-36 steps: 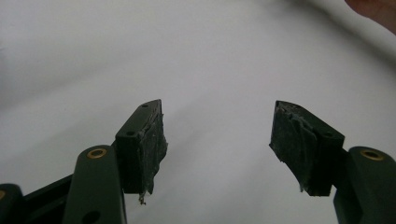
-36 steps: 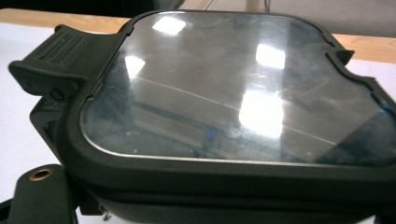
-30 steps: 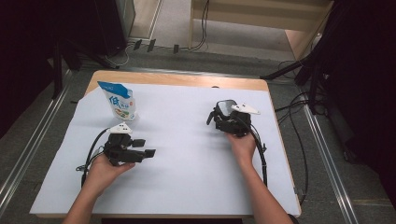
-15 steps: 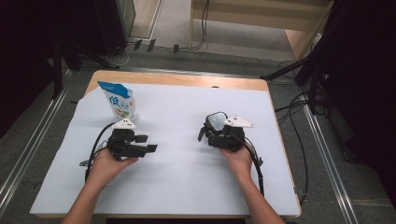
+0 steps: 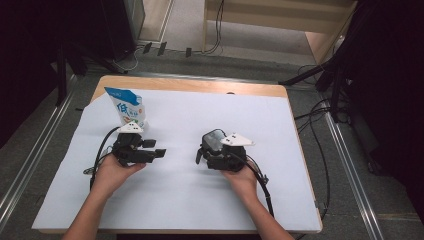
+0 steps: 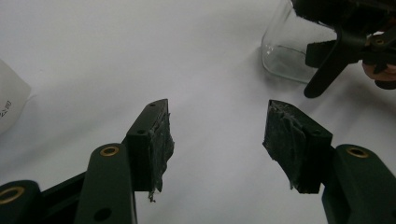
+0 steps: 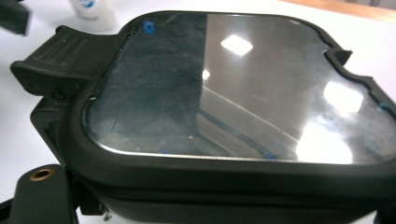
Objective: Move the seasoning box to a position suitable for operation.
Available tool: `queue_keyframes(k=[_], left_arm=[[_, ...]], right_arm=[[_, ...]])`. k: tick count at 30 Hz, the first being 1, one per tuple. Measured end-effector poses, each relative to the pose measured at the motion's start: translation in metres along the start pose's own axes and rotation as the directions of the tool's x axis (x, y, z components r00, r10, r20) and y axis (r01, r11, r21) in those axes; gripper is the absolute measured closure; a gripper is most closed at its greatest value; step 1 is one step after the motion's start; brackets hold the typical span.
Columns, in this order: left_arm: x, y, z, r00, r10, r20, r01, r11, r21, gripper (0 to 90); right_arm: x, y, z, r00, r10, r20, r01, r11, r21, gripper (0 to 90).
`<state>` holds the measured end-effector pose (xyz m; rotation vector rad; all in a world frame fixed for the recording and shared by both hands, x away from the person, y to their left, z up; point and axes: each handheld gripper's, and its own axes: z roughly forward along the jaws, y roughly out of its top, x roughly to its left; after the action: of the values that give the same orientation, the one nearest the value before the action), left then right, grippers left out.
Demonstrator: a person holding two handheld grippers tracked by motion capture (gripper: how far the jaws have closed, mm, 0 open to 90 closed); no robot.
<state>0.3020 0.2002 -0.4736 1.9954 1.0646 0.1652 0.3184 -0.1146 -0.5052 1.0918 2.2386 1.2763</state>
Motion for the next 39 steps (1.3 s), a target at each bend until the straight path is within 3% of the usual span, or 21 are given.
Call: queue_keyframes(k=[4,12,22,25,33,39], left_arm=[[0.0,0.0,0.0,1.0,0.001,0.001,-0.001,1.0,0.004,41.0],[-0.001,-0.001,-0.002,1.0,0.0,0.001,0.0,1.0,-0.01,42.3],[-0.004,-0.002,0.002,0.9999,0.011,0.008,-0.011,0.9998,0.014,44.4],[-0.004,-0.002,0.003,0.9999,0.01,0.01,-0.01,0.9998,0.018,44.0],[-0.004,-0.002,0.003,0.9999,0.011,0.011,-0.011,0.9998,0.019,43.2],[-0.004,-0.002,0.003,0.9998,0.016,0.015,-0.017,0.9995,0.025,42.8]], right_arm=[[0.012,0.0,0.007,0.9988,-0.044,-0.023,0.044,0.999,0.015,15.5],[0.032,0.001,0.02,0.9942,-0.079,-0.073,0.08,0.997,0.018,15.4],[0.035,-0.001,0.025,0.9918,-0.103,-0.075,0.103,0.995,0.0,14.9],[0.033,0.0,0.024,0.99,-0.093,-0.106,0.095,0.995,0.01,12.3],[0.034,0.0,0.022,0.9879,-0.1,-0.119,0.102,0.995,0.01,1.0],[0.035,-0.001,0.018,0.9864,-0.115,-0.118,0.118,0.993,0.024,0.0]])
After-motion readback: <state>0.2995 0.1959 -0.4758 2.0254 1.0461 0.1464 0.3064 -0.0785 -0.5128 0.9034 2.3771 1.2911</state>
